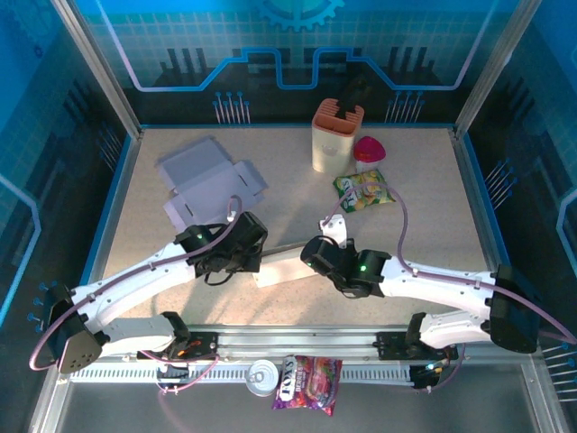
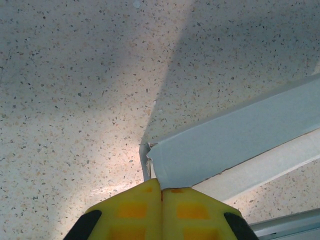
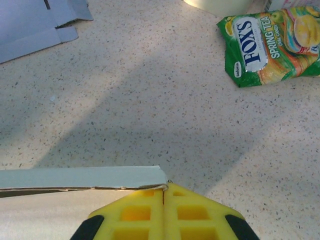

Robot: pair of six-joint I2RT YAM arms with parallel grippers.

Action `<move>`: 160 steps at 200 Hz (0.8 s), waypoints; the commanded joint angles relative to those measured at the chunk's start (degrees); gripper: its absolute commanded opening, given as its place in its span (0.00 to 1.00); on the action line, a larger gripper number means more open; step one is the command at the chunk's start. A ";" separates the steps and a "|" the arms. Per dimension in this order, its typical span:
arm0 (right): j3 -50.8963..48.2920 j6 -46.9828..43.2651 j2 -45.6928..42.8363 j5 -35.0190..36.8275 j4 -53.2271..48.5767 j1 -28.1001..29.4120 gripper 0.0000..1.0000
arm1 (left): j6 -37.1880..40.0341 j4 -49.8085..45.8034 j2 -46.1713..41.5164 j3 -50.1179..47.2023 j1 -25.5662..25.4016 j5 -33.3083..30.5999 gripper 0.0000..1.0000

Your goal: Fold the paper box

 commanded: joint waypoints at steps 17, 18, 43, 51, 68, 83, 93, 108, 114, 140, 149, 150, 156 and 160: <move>-0.17 4.07 -3.20 -8.08 -1.71 0.36 0.18 | -1.84 0.85 1.64 -2.99 -2.46 2.50 0.00; -0.25 4.18 -3.37 -8.09 -1.66 0.35 0.19 | -1.86 0.85 1.63 -2.95 -2.47 2.45 0.00; -1.20 6.91 -5.82 -8.79 -2.01 0.19 0.34 | -3.15 0.86 1.27 -3.16 -3.71 0.54 0.00; -1.59 7.93 -6.88 -8.85 -2.17 0.14 0.37 | -3.52 0.68 1.19 -3.15 -4.02 -0.08 0.00; -2.80 10.16 -9.13 -9.52 -1.82 -0.30 0.44 | -4.03 0.10 1.33 -2.83 -4.75 -1.55 0.00; -4.29 12.25 -11.50 -10.21 -1.20 -0.82 0.46 | -4.41 -0.17 1.45 -2.50 -5.44 -2.65 0.00; -5.01 13.91 -12.94 -9.99 -1.45 -1.01 0.48 | -4.76 -0.44 1.53 -2.33 -5.88 -3.45 0.00; -5.63 15.35 -14.70 -9.92 -2.10 -1.33 0.49 | -5.21 -0.52 1.43 -2.24 -6.40 -4.36 0.00; -5.61 15.97 -15.22 -9.64 -2.54 -1.35 0.50 | -5.36 -0.69 1.44 -2.20 -6.70 -4.85 0.00; -5.34 18.52 -16.39 -8.91 -5.49 -1.59 0.51 | -6.32 -0.39 1.61 -2.21 -7.82 -6.34 0.00; -5.72 19.77 -17.04 -8.72 -6.05 -1.59 0.52 | -6.62 -0.39 1.75 -2.20 -8.14 -6.72 0.00; -5.79 19.94 -17.10 -8.72 -6.06 -1.59 0.52 | -6.63 -0.39 1.77 -2.20 -8.13 -6.73 0.00; -6.30 20.91 -17.83 -8.64 -6.08 -1.58 0.53 | -6.81 -0.46 1.90 -2.11 -8.34 -6.98 0.00; -6.66 21.60 -18.37 -8.70 -6.00 -1.54 0.53 | -6.81 -0.47 1.97 -2.07 -8.50 -7.09 0.00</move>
